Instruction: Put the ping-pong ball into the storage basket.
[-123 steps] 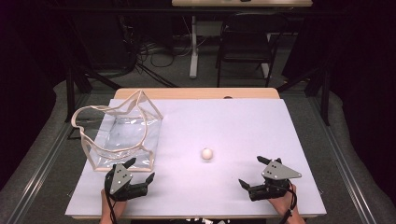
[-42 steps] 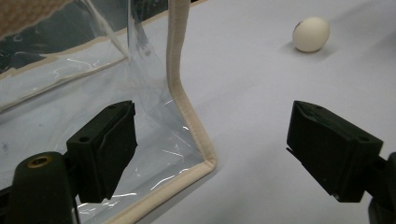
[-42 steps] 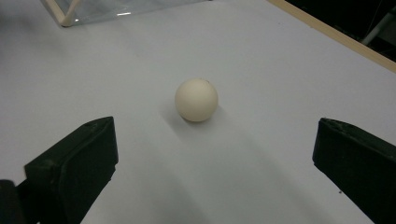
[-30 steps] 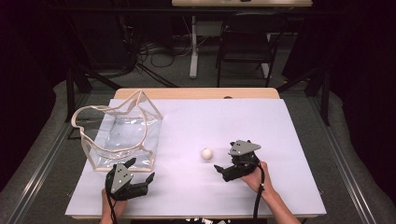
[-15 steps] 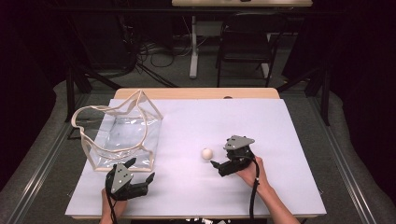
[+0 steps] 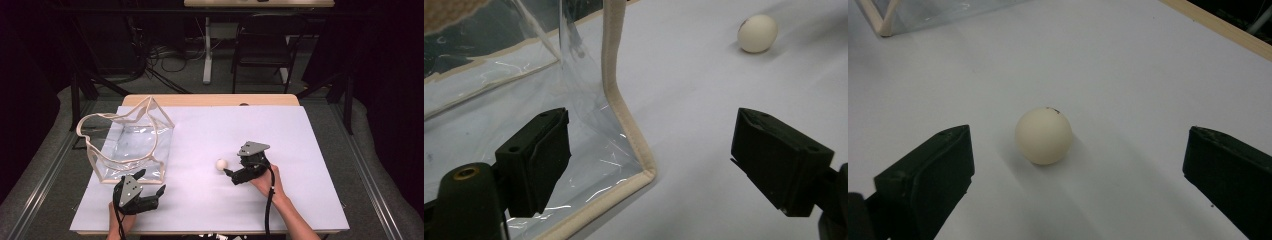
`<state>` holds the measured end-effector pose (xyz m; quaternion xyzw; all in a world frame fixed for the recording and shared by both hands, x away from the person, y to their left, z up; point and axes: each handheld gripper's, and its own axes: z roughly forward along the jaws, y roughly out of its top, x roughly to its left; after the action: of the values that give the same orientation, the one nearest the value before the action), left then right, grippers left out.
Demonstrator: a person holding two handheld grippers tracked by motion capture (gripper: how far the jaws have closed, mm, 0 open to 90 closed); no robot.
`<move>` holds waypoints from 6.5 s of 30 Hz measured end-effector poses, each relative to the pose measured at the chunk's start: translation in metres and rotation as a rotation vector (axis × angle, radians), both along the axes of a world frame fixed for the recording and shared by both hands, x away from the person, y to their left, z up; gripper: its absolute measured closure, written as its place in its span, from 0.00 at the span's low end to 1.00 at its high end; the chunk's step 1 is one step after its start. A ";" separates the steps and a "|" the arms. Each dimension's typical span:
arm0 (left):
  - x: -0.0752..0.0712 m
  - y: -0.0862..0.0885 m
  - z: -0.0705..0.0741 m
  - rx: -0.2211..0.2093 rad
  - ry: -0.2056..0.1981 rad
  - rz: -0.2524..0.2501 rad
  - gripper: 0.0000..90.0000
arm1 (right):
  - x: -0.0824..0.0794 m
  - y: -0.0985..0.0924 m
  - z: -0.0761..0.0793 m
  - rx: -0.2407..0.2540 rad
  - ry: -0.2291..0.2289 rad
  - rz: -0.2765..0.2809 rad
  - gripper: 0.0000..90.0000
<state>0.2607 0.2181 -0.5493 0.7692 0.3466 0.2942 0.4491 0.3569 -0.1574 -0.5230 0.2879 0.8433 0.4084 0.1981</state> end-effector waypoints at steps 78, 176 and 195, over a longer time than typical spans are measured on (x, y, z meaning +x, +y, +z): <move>0.000 -0.001 0.000 0.004 0.002 -0.002 0.18 | 0.026 0.042 -0.032 -0.123 0.180 0.032 0.41; -0.001 -0.002 -0.001 0.010 0.004 -0.013 0.18 | 0.006 0.036 0.030 -0.039 0.043 0.039 0.56; -0.001 -0.003 -0.001 0.009 0.003 -0.019 0.18 | 0.005 0.034 0.044 -0.027 0.023 0.033 0.56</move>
<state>0.2599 0.2156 -0.5499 0.7749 0.3385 0.2905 0.4479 0.3617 -0.1235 -0.4792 0.2761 0.8555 0.3968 0.1855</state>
